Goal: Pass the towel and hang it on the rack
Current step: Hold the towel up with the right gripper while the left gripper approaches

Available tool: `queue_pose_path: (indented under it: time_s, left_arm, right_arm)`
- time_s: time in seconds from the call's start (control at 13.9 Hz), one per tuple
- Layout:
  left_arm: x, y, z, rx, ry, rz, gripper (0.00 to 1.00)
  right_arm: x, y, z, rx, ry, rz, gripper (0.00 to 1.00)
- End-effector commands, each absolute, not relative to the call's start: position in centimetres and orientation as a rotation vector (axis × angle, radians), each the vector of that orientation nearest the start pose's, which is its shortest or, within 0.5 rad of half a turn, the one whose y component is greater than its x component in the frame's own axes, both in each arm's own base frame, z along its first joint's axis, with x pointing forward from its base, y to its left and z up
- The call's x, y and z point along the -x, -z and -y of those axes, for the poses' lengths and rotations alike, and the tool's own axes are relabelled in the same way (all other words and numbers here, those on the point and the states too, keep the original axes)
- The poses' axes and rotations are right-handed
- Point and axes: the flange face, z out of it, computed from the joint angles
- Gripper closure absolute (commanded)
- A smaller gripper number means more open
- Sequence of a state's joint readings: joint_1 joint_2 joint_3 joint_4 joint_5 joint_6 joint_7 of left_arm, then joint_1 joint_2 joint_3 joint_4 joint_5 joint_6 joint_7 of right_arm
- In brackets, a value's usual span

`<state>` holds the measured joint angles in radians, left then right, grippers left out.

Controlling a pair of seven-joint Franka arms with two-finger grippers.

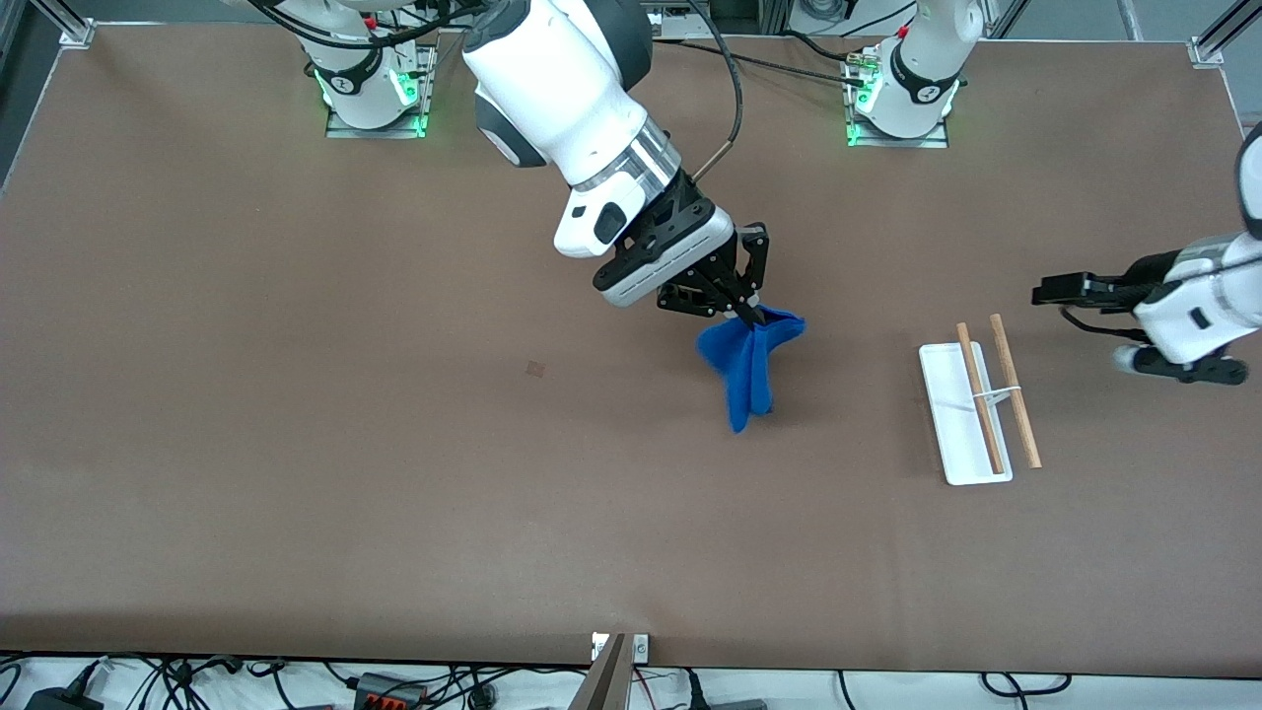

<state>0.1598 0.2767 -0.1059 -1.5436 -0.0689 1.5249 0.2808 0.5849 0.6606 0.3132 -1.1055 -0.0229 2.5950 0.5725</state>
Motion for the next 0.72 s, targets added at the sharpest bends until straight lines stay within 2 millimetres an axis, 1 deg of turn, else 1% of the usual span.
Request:
queue_pose_path:
  time_s: [0.0,0.07,0.14,0.22,0.29,0.36,0.5,0.65]
  left_arm:
    - [-62.5,-46.8,-0.5,3.19,-0.366,-0.743,0.0]
    - [-63.1,-45.8,0.0,3.168,-0.337,-0.926,0.0]
    - [-63.8,-45.3,1.3,3.12,-0.224,-1.184,0.0]
    - [-64.3,-44.4,2.0,3.089,-0.159,-1.373,0.0]
    - [-64.6,-43.6,2.0,3.103,-0.113,-1.495,0.0]
    - [-64.8,-42.4,2.4,3.134,-0.05,-1.63,0.0]
    - [-65.3,-39.6,4.0,3.131,0.074,-1.921,0.0]
    - [-65.4,-37.6,5.7,3.087,0.172,-2.136,0.0]
  right_arm:
    - [-54.9,-54.7,-57.0,2.335,0.685,0.22,1.0]
    - [-54.8,-54.6,-57.1,2.336,0.679,0.212,1.0]
    - [-54.8,-54.6,-57.1,2.337,0.679,0.209,1.0]
    - [-54.8,-54.6,-57.1,2.335,0.68,0.209,1.0]
    - [-54.7,-54.5,-57.2,2.336,0.677,0.208,1.0]
    - [-54.7,-54.5,-57.2,2.337,0.678,0.209,1.0]
    - [-54.4,-54.5,-57.5,2.333,0.68,0.215,1.0]
    - [-54.5,-54.5,-57.4,2.333,0.683,0.216,1.0]
